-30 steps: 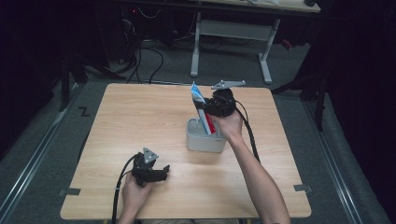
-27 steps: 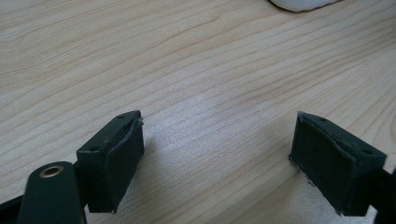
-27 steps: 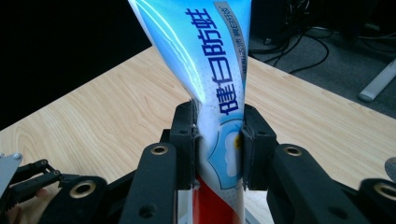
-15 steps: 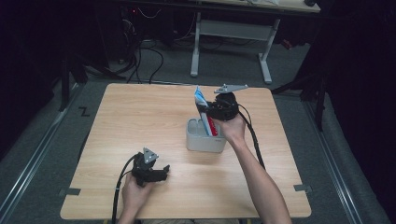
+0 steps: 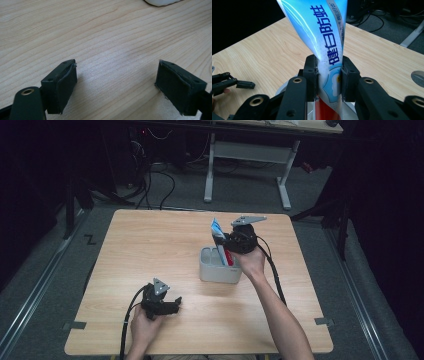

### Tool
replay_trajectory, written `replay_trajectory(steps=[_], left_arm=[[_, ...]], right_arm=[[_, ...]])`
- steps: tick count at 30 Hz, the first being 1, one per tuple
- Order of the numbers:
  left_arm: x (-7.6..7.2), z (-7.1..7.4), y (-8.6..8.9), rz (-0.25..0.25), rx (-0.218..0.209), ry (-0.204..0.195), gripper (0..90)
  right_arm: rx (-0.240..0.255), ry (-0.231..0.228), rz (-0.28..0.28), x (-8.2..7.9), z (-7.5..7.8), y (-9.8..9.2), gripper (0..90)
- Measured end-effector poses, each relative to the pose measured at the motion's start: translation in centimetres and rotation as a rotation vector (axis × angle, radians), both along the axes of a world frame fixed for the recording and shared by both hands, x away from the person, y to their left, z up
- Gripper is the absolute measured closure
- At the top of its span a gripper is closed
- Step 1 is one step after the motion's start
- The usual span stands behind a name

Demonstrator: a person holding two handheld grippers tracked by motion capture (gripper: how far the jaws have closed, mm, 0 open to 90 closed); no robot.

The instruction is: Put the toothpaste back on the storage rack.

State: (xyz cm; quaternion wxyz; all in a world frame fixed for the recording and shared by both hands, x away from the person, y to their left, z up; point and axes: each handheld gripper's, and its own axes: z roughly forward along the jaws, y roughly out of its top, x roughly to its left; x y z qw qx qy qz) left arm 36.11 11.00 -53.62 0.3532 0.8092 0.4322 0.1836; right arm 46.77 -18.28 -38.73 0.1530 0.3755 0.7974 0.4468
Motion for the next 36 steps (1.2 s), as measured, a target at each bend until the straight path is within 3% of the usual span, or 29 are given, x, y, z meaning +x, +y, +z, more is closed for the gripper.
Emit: replay_trajectory(steps=[16,25,36], left_arm=[[0.0,0.0,0.0,0.001,0.000,0.000,17.5],[0.0,0.0,0.0,0.000,-0.001,0.000,17.5],[0.0,0.0,0.0,0.001,-0.001,0.000,17.5]], right_arm=[[-0.034,0.008,-0.009,-0.6,-1.1,-0.6,70.8],[-0.052,0.000,0.001,-0.9,-0.9,-0.6,70.8],[-0.040,-0.004,0.009,-1.0,-1.0,-0.3,70.8]])
